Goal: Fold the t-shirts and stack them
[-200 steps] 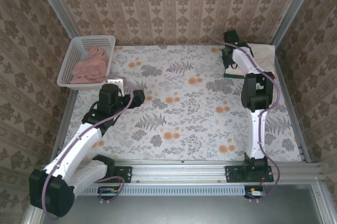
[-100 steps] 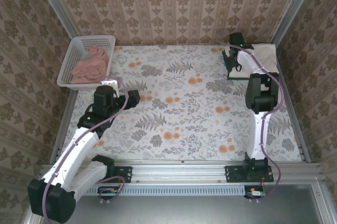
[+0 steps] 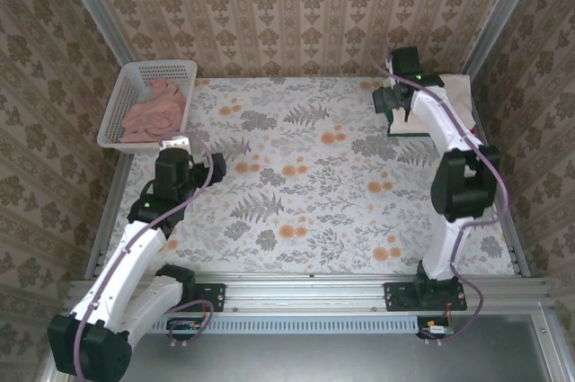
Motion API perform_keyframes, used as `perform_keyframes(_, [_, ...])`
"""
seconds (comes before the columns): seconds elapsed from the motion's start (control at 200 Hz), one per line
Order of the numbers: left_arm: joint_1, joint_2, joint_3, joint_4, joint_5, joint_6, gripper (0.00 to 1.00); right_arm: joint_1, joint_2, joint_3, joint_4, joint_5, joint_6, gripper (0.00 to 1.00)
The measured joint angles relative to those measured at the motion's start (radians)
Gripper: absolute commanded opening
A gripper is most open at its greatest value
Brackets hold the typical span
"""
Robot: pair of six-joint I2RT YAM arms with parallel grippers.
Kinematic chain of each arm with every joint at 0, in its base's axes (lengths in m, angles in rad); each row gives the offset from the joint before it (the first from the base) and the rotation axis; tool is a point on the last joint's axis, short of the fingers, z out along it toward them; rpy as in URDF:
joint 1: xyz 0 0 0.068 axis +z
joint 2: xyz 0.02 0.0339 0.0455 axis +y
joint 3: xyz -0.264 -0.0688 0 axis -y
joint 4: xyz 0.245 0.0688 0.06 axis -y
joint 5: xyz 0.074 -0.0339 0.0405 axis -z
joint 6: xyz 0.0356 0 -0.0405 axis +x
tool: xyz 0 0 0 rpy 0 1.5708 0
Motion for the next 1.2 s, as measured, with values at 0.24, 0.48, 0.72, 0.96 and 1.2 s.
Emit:
perform_keyframes(0.24, [0.039,0.06,-0.12,0.193,-0.265,0.219,1.0,0.09,-0.6,-0.692,0.378,-0.042,0.178,1.0])
perform_keyframes(0.48, [0.204,0.243,-0.359,0.502,-0.172,0.306,1.0,0.066,-0.567,-1.076,0.71,-0.023,0.197,1.0])
perform_keyframes(0.72, [0.292,0.412,-0.347,0.801,-0.013,0.32,1.0,0.026,-0.418,-1.146,1.056,0.011,0.143,1.0])
perform_keyframes(0.96, [0.422,0.48,-0.325,0.946,0.216,0.344,1.0,-0.018,-0.345,-1.281,1.426,0.016,0.126,1.0])
perform_keyframes(1.2, [0.383,0.702,-0.329,1.173,0.322,0.37,1.0,-0.021,-0.323,-1.306,1.507,0.027,0.127,1.0])
